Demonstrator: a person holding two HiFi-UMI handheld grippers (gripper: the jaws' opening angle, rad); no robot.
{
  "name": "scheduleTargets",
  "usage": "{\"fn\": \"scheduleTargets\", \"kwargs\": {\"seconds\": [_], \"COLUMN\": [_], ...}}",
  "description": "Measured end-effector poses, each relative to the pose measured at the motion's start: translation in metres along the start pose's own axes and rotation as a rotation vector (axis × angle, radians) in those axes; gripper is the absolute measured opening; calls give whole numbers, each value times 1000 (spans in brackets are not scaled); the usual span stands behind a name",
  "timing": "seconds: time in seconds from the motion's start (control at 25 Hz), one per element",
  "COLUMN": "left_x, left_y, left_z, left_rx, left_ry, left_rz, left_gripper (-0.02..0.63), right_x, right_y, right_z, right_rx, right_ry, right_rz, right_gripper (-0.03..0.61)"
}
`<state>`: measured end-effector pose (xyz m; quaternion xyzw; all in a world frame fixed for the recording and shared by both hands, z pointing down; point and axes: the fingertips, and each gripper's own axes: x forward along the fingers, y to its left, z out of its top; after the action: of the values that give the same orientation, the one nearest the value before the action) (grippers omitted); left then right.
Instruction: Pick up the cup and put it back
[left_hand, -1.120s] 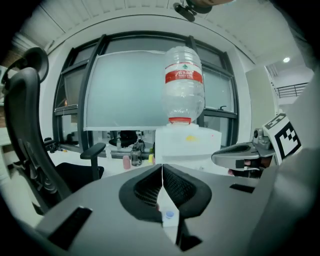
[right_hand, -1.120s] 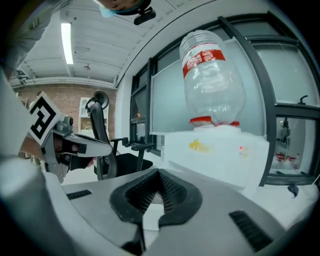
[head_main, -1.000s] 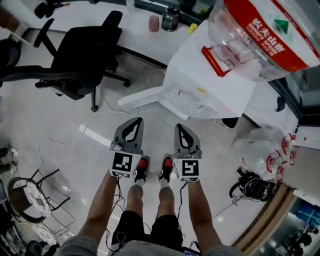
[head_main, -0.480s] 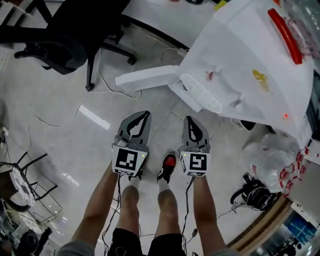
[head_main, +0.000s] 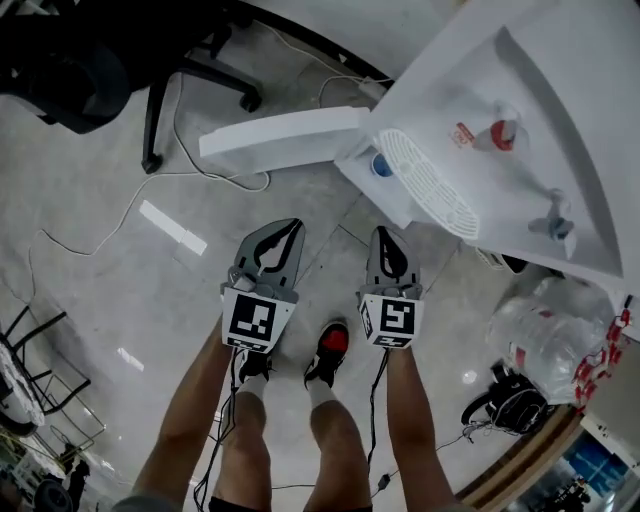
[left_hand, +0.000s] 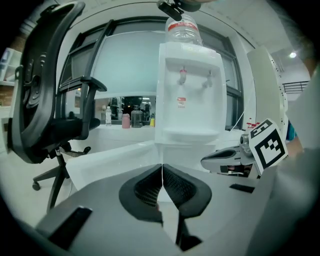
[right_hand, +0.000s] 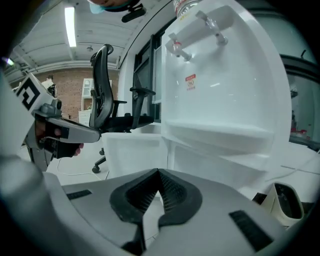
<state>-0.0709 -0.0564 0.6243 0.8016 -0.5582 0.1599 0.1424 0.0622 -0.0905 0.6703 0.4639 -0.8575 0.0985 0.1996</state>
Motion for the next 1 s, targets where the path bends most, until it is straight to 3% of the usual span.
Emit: {"fn": "scheduleTargets", "kwargs": {"seconds": [0.4, 1.0], "left_x": [54, 117], "left_y": [3, 21], "left_z": [-67, -94], "left_rx": [-1, 25], "left_ry": [1, -33], "left_rz": [-10, -10], "left_gripper": [25, 25], "right_x": [58, 131], "right_y": [-25, -70], "right_z": [-62, -119], "right_rx": [-15, 13], "right_ry": [17, 43], "right_rz": [-26, -88], "right_gripper": [12, 33]}}
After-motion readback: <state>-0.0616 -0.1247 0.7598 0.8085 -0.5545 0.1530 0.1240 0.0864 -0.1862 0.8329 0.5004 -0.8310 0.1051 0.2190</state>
